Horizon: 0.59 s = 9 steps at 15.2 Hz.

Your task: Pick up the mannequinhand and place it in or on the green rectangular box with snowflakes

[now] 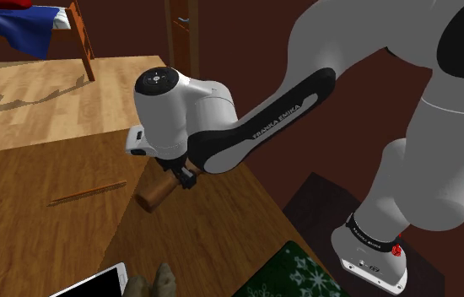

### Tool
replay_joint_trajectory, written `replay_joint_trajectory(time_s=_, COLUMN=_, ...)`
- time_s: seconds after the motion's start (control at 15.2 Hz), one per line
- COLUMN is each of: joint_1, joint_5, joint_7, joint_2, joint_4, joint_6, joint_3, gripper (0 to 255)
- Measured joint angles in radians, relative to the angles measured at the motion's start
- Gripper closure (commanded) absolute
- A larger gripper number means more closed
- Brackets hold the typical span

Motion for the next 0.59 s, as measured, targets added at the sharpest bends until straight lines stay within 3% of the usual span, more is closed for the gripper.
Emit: replay_joint_trajectory(time_s=0.59, joint_1=-0.005, joint_5=0.052, joint_7=-0.057, joint_2=-0.062, joint_4=0.045, joint_6=-0.094, joint_3=0.01, gripper=255)
